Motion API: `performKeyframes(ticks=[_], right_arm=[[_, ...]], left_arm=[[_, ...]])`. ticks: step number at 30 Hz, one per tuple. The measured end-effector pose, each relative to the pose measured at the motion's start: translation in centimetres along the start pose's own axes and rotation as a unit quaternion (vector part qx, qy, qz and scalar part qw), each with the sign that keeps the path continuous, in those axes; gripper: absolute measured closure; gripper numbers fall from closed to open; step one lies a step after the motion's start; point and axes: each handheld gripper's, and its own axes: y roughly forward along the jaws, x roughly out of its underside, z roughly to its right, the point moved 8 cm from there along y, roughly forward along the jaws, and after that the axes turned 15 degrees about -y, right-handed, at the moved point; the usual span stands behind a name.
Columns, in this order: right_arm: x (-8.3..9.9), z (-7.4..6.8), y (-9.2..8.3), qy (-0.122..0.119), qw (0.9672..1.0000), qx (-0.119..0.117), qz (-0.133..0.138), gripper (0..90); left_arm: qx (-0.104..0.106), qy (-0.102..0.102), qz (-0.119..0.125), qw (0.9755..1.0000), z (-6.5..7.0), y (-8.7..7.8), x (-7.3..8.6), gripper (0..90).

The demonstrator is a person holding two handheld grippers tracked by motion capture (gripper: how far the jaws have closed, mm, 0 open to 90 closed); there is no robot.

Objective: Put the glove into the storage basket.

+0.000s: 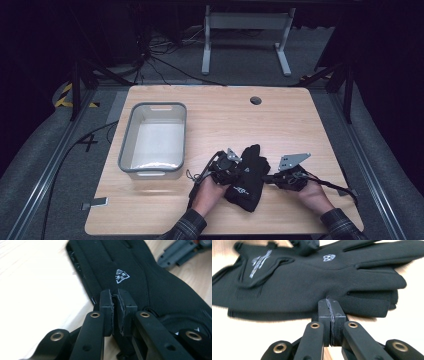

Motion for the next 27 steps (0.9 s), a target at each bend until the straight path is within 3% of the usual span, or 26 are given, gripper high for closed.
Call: performKeyframes(ticks=[6, 11, 15, 18, 21, 27], right_arm=[[-0.6, -0.5, 0.7, -0.007, 0.9999, -0.008, -0.001, 90.0], [-0.5, -0.2, -0.3, -0.009, 0.9999, 0.006, 0.007, 88.5], [0.1, 0.2, -1.3, 0.001, 0.9996, 0.026, 0.007, 75.9], [0.8, 0.3, -1.9, 0.003, 0.9994, 0.035, 0.001, 65.1], [1.9, 0.8, -2.7, 0.02, 0.9988, 0.046, -0.001, 53.0], [4.0, 2.0, -3.9, 0.033, 0.9953, 0.091, -0.012, 35.4]], left_arm=[[0.005, -0.01, 0.004, 0.9999, -1.1, -0.3, -0.2, 81.8], [0.007, -0.017, 0.005, 0.9998, -1.2, -0.9, -0.1, 78.0], [0.008, -0.019, 0.006, 0.9998, -1.4, -1.5, -0.1, 69.8], [0.003, -0.023, 0.01, 0.9997, -1.7, -1.9, -0.1, 55.5], [0.013, -0.028, 0.014, 0.9994, -1.7, -1.9, -0.2, 44.9], [0.022, -0.02, 0.007, 0.9995, -1.2, -0.9, -0.4, 34.0]])
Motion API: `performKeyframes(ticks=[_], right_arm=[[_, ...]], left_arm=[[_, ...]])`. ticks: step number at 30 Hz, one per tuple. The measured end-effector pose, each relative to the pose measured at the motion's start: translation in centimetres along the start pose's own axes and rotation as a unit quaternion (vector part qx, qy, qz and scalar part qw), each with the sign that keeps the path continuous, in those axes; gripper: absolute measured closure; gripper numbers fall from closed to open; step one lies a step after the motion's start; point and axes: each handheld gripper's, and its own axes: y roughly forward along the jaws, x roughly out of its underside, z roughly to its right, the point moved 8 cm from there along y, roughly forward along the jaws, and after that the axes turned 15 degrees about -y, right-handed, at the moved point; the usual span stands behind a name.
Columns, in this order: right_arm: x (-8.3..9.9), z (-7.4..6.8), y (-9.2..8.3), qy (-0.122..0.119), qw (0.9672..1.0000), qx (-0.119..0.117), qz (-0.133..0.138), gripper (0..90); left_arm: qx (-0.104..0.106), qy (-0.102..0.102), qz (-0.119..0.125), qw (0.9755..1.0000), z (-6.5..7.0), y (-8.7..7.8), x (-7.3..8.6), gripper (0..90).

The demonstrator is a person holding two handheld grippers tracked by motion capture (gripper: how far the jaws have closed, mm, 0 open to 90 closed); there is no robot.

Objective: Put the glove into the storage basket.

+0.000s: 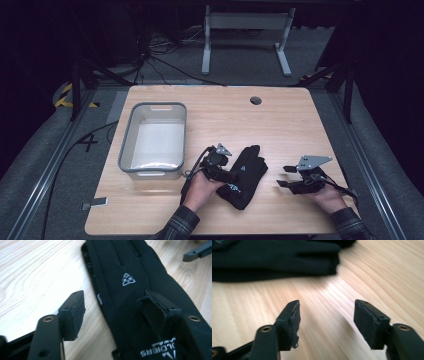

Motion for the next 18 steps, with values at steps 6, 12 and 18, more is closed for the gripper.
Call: performKeyframes(ticks=[6, 12, 18], right_arm=[[0.8, 0.5, 0.1, 0.0, 0.9998, 0.018, -0.001, 32.8], [1.1, 0.7, 0.3, 0.001, 0.9997, 0.023, 0.0, 30.8], [1.2, 0.6, 0.5, 0.015, 0.9996, 0.017, 0.017, 28.2]], left_arm=[[-0.004, 0.006, -0.008, 0.9999, 0.3, 1.0, 0.0, 32.4], [-0.008, 0.01, -0.017, 0.9998, 0.3, 1.6, 0.3, 32.3], [-0.006, 0.021, -0.023, 0.9995, 0.8, 1.7, 0.4, 42.0]])
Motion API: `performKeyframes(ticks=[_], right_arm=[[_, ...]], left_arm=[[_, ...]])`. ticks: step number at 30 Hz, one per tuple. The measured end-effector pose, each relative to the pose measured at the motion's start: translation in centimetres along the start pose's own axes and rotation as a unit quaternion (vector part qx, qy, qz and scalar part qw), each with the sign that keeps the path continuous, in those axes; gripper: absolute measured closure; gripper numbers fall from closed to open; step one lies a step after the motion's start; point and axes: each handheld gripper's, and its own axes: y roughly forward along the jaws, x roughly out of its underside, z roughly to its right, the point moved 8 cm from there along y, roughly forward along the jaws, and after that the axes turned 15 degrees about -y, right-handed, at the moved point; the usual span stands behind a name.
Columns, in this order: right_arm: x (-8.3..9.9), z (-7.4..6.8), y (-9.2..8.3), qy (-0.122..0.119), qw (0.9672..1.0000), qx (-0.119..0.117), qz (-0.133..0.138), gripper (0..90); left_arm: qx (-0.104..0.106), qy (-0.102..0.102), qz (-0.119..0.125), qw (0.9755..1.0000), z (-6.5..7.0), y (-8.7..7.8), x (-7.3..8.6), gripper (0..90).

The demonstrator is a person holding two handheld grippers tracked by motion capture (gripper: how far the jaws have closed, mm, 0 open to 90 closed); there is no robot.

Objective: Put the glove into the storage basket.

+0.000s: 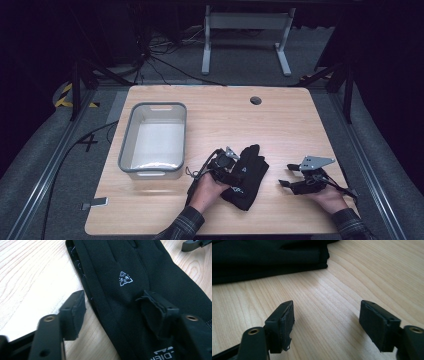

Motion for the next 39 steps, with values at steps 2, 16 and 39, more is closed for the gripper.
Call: performKeyframes(ticks=[2, 16, 39], right_arm=[[0.1, 0.1, 0.0, -0.001, 1.0, -0.002, 0.005, 27.9], [0.1, 0.1, 0.0, -0.002, 1.0, -0.002, 0.008, 27.7], [0.1, 0.1, 0.0, -0.003, 1.0, -0.004, 0.008, 27.8]], left_arm=[[-0.019, 0.011, 0.0, 0.9998, -0.1, 0.0, 0.0, 48.5], [-0.028, 0.015, 0.006, 0.9995, 0.1, 0.2, -0.4, 80.4], [0.039, -0.011, 0.025, 0.9989, 1.1, -3.0, -1.9, 84.9]])
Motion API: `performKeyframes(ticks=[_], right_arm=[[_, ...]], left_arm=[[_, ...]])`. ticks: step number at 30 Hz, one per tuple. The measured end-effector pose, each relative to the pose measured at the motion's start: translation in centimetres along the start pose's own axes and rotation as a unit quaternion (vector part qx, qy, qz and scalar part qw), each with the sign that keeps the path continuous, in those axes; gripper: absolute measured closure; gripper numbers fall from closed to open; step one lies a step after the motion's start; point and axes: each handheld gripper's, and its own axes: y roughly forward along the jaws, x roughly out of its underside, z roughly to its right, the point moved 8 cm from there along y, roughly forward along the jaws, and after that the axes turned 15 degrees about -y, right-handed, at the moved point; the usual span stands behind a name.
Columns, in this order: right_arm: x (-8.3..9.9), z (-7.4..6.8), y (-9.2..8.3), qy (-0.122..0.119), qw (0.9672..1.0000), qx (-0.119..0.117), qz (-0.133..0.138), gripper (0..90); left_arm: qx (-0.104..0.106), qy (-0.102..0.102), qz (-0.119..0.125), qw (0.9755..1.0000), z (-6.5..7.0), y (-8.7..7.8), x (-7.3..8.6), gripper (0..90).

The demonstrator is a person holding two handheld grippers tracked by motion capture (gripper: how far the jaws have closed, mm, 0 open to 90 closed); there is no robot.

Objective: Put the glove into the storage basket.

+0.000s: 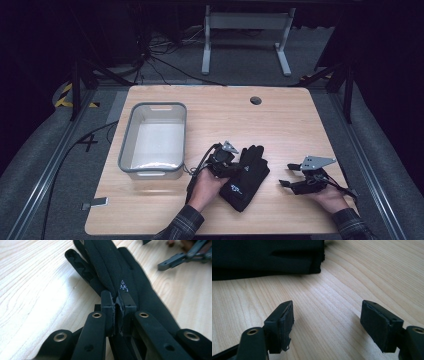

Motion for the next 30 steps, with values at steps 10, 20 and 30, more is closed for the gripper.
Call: performKeyframes(ticks=[10, 20, 30], right_arm=[[0.0, 0.0, 0.0, 0.001, 1.0, 0.0, 0.0, 27.9], [0.0, 0.0, 0.0, 0.002, 1.0, 0.001, -0.001, 28.3], [0.0, 0.1, 0.0, 0.001, 1.0, 0.001, -0.001, 28.2]], left_arm=[[0.004, 0.007, 0.019, 0.9998, 0.5, -2.0, -1.1, 84.9], [0.003, 0.004, 0.037, 0.9993, 0.1, -4.9, -2.8, 84.9], [-0.002, 0.005, 0.05, 0.9987, -0.4, -7.3, -4.3, 84.8]])
